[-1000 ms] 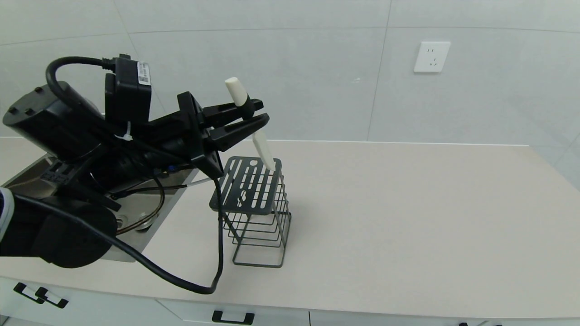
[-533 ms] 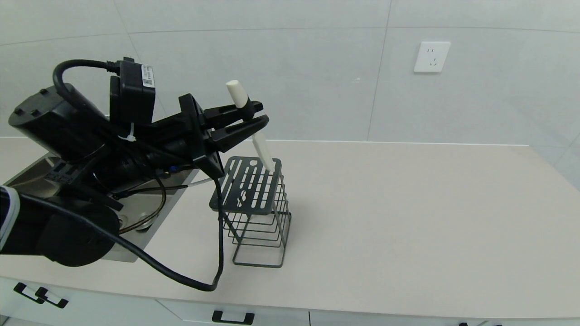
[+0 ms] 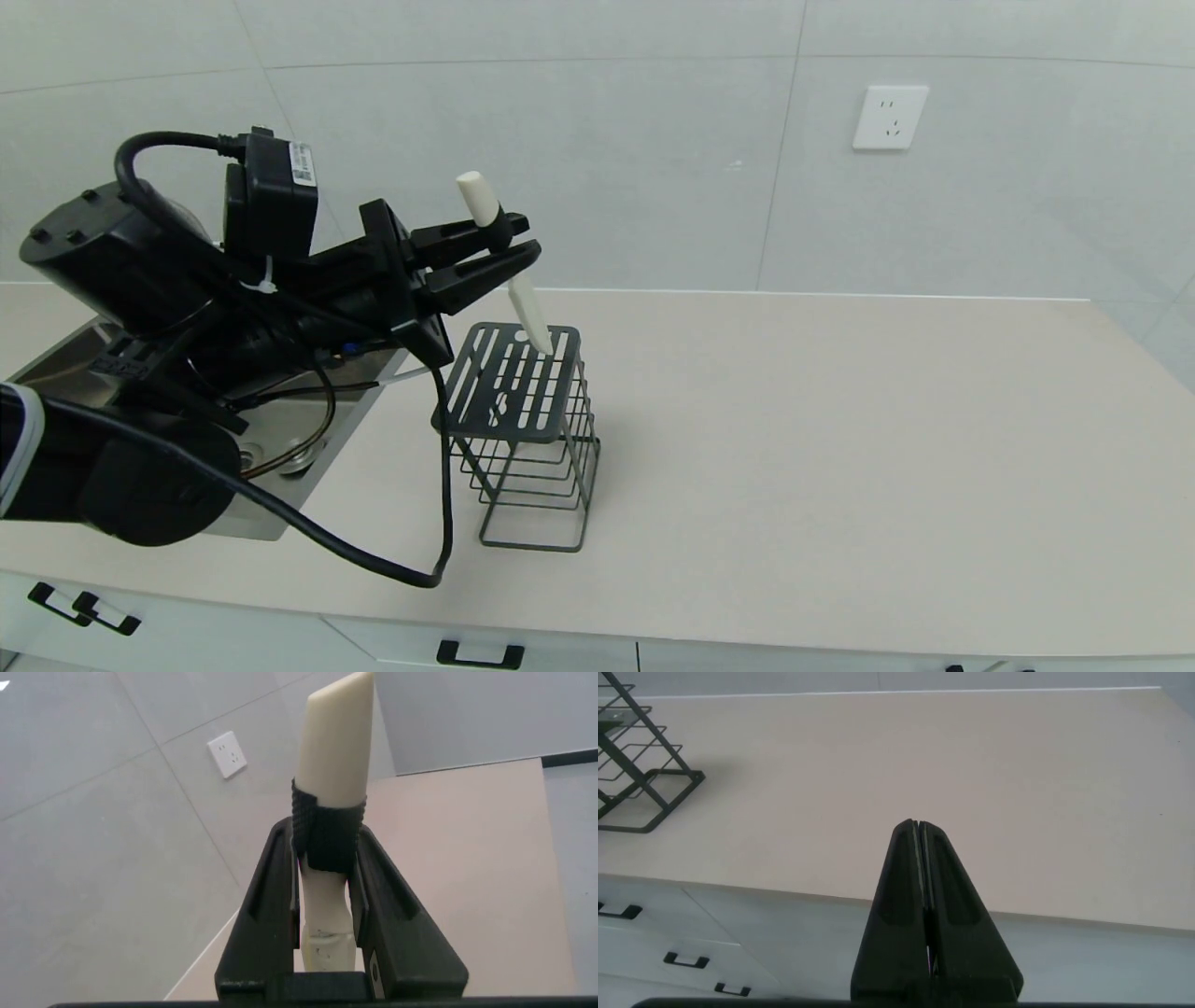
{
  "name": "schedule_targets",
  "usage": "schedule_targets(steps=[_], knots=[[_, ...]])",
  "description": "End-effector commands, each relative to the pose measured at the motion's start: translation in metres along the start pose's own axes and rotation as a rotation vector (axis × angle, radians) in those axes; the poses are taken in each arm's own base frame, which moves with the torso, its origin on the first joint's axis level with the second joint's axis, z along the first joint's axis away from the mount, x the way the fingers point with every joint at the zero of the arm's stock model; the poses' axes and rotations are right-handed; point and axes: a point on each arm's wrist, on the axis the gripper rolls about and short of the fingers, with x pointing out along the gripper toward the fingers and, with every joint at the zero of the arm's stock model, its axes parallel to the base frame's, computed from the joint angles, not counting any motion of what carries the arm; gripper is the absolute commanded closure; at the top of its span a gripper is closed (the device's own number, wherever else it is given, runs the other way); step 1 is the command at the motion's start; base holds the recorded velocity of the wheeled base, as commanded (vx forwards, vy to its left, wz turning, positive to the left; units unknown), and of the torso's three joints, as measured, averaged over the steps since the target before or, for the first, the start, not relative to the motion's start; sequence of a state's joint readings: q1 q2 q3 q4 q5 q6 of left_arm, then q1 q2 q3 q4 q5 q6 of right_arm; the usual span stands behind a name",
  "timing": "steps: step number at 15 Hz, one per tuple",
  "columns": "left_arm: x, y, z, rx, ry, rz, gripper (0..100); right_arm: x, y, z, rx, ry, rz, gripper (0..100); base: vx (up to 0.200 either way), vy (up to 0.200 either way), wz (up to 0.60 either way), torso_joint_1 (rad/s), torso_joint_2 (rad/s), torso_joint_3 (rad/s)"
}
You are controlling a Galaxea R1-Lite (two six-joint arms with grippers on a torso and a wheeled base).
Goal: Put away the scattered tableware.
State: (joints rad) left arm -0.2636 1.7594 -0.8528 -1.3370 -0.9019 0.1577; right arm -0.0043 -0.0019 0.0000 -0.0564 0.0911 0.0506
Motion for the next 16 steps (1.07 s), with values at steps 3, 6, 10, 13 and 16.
schedule_targets(steps=[3,6,10,13,16], knots=[[0.001,-0.001,-0.001,-0.002,0.0,-0.005,100,0.0,0.0,0.0,0.0,0.002,0.001,100,0.0,0.0,0.0,0.0,0.0,0.0],[0.002,0.0,-0.01,-0.019,0.013,-0.005,100,0.0,0.0,0.0,0.0,0.002,0.001,100,0.0,0.0,0.0,0.0,0.0,0.0],[0.004,0.0,-0.016,-0.015,0.021,-0.007,100,0.0,0.0,0.0,0.0,0.002,0.001,100,0.0,0.0,0.0,0.0,0.0,0.0],[0.004,0.0,-0.016,-0.015,0.021,-0.007,100,0.0,0.0,0.0,0.0,0.002,0.001,100,0.0,0.0,0.0,0.0,0.0,0.0],[0.004,0.0,-0.017,-0.017,0.022,-0.007,100,0.0,0.0,0.0,0.0,0.002,0.001,100,0.0,0.0,0.0,0.0,0.0,0.0]])
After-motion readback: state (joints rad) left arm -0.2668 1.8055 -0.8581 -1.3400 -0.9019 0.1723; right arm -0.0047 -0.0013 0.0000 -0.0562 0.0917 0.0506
